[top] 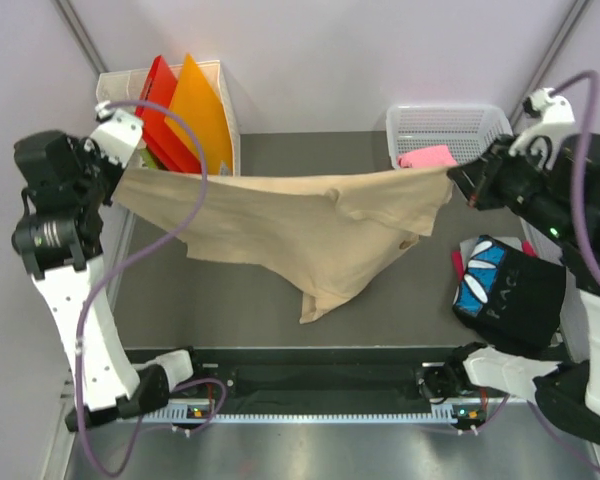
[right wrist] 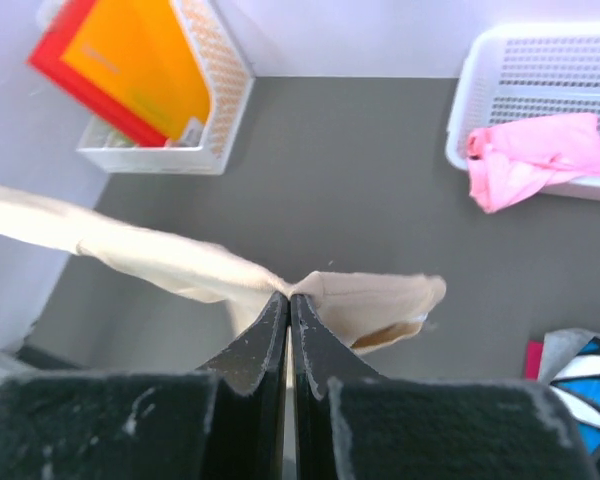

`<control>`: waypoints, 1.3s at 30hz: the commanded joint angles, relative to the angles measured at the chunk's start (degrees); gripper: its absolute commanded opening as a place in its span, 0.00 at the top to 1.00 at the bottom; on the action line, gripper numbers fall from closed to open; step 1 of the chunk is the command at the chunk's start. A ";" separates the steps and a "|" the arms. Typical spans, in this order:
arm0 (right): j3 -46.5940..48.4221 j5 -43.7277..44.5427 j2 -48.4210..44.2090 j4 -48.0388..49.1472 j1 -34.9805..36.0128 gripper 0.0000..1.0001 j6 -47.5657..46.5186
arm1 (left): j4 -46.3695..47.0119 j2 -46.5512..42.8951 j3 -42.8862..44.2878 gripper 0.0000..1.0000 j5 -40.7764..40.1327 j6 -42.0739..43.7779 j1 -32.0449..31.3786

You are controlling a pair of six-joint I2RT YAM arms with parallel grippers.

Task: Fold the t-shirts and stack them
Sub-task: Flatten out the tshirt

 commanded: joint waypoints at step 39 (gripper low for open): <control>-18.57 -6.31 32.82 21.88 -9.38 1.00 2.04 | 28.51 6.36 -36.10 1.00 -8.76 1.16 -1.74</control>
